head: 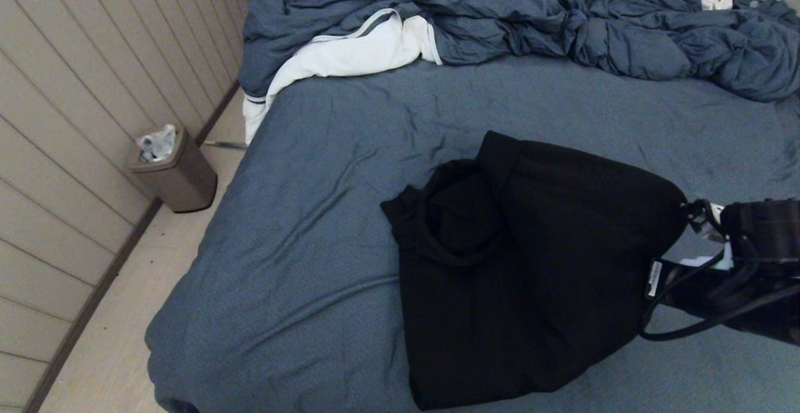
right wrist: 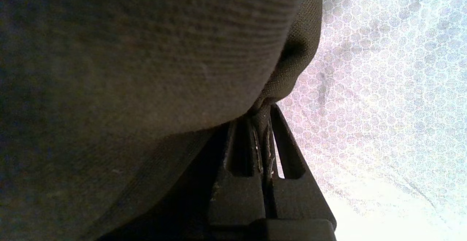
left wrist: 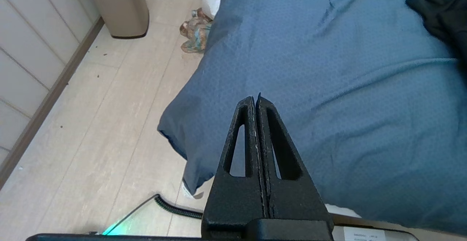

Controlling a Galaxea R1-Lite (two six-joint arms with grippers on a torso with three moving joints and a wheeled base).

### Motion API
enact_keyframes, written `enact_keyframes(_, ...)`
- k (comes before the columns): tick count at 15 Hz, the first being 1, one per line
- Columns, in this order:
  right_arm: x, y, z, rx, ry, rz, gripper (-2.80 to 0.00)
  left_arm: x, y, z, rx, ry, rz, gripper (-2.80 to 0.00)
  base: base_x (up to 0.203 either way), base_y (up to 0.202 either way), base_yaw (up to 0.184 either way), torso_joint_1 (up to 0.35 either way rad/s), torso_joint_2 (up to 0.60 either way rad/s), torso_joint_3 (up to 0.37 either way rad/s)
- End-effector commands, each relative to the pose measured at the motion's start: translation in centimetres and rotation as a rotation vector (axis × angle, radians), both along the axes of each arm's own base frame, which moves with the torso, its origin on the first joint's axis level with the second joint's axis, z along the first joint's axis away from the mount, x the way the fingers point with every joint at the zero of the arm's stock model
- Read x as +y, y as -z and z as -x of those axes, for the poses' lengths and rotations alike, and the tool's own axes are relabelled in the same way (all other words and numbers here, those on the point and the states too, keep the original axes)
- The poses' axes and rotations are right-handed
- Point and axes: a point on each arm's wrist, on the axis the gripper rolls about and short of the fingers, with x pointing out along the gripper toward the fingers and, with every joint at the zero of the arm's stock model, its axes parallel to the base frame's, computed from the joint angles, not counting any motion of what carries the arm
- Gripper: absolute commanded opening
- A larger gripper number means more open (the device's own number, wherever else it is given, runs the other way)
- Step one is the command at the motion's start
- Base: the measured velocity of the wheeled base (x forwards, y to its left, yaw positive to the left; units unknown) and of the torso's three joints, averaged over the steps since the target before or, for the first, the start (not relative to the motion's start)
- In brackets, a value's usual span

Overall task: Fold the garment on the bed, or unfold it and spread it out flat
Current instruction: Unfold the black sweatshirt

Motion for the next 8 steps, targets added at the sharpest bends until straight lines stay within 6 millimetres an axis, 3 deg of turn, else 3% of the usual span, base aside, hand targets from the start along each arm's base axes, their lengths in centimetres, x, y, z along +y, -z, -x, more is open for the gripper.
enact_keyframes(1,0.02,0.15,-0.18,0.005,0.001,-0.001,-2.8,0.0,0.0,0.0,0.001,0.0,0.001,-2.8,0.0,0.0,0.0,0.0,0.0,0.0)
enact_keyframes(8,-0.02,0.31,-0.02,0.011,0.002,-0.001,-2.8,0.0,-0.01,0.0,-0.001,0.0,0.001,-2.8,0.0,0.0,0.0,0.0,0.0,0.0)
